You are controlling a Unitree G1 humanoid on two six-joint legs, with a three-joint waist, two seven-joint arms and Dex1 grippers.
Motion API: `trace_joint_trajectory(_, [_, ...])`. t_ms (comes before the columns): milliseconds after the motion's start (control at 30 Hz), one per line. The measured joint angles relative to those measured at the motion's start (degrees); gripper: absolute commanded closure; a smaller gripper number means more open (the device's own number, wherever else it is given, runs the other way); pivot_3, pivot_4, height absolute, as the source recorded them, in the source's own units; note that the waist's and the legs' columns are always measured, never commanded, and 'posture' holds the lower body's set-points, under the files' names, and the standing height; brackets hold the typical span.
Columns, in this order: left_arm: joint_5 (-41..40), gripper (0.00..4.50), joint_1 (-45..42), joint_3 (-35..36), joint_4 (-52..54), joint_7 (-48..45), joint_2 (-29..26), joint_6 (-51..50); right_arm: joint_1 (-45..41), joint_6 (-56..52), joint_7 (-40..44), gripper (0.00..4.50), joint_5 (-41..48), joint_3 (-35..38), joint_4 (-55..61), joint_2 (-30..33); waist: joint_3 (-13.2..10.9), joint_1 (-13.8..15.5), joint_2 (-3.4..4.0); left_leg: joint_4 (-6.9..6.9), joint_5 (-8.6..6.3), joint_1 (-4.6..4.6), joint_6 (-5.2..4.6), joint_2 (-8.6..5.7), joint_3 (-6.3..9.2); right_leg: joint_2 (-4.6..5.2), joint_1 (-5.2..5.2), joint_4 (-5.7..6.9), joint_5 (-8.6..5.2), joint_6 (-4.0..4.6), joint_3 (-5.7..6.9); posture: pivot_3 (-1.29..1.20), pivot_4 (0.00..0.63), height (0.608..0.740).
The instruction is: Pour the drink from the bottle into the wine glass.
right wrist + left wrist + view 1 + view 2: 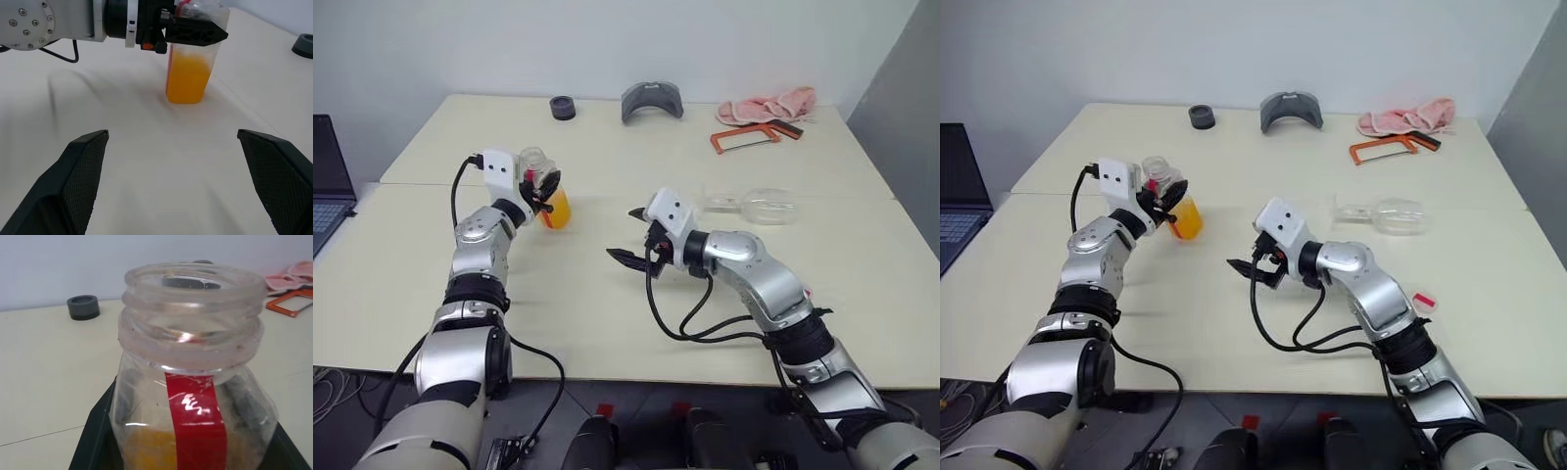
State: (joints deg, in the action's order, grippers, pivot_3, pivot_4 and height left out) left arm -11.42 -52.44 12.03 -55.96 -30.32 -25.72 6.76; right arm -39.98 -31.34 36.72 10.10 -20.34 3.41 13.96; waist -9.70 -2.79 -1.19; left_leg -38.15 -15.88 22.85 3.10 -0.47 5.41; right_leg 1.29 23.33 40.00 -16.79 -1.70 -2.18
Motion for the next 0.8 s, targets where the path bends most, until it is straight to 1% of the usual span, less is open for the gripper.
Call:
trace_joint_trajectory(33, [0.01,2.80,-0.14,0.06,-0.19,0.49,0.09,0.00,-0.11,0.11,0.09,0.00,-0.06,0.00,-0.03,-0.22,0.00,-0.07,0.00,0.00,0.00,0.00,0.00,0.00,0.00,0.00,0.00,0.00,0.00,0.00,0.00,0.00,0.150,0.740])
trace_joint_trajectory(100, [-0.04,2.10,-0.52,0.35,-0.71,1.98,0.35,-0.01,-0.26,0.20,0.43,0.00,-0.45,0.00,-0.05,-0.74,0.00,-0.17,0.00,0.00,0.00,-0.01,0.00,0.00,0.01,0.00,0.00,0.01,0.00,0.00,0.01,0.00,0.150,0.740])
trace_joint_trajectory(133, [-0.06,1.87,-0.74,0.79,-1.06,2.74,0.47,-0.07,-0.32,0.21,0.49,0.00,-0.54,0.00,-0.05,-1.00,0.00,-0.25,0.00,0.00,0.00,-0.01,0.00,0.00,0.01,0.00,0.00,0.01,0.00,0.00,0.01,0.00,0.150,0.740])
trace_joint_trajectory(267, [0.10,0.58,-0.76,1.16,-2.52,4.66,0.51,-0.29,-0.48,0.22,0.48,0.00,-1.05,0.03,-0.06,-1.56,0.00,-0.51,0.00,0.00,0.00,-0.01,0.00,-0.01,0.02,-0.02,0.01,0.03,0.00,0.00,0.02,0.00,0.150,0.740])
trace_joint_trajectory(333, [0.16,0.02,-0.73,1.16,-2.72,4.78,0.53,-0.29,-0.48,0.22,0.48,0.00,-1.10,0.04,-0.05,-1.64,0.00,-0.52,0.00,0.01,0.00,0.00,0.00,0.00,0.04,-0.02,0.01,0.03,0.00,0.00,0.04,0.00,0.150,0.740])
trace_joint_trajectory(533, [1.27,0.02,0.32,0.65,-2.33,4.61,0.65,-0.02,-0.19,0.21,0.47,0.00,-1.16,0.08,0.11,-1.46,0.00,-0.51,0.00,0.01,0.00,-0.01,0.00,0.00,0.04,-0.01,0.01,0.03,0.00,0.01,0.03,0.00,0.150,0.740])
trace_joint_trajectory(800, [2.95,0.02,5.87,-0.54,0.70,5.48,1.36,1.35,3.26,-0.41,0.02,0.00,-1.94,0.10,1.83,-0.73,0.00,-0.50,0.00,0.02,0.00,0.00,0.00,0.02,0.05,-0.01,0.02,0.03,0.01,0.01,0.01,0.00,0.150,0.740])
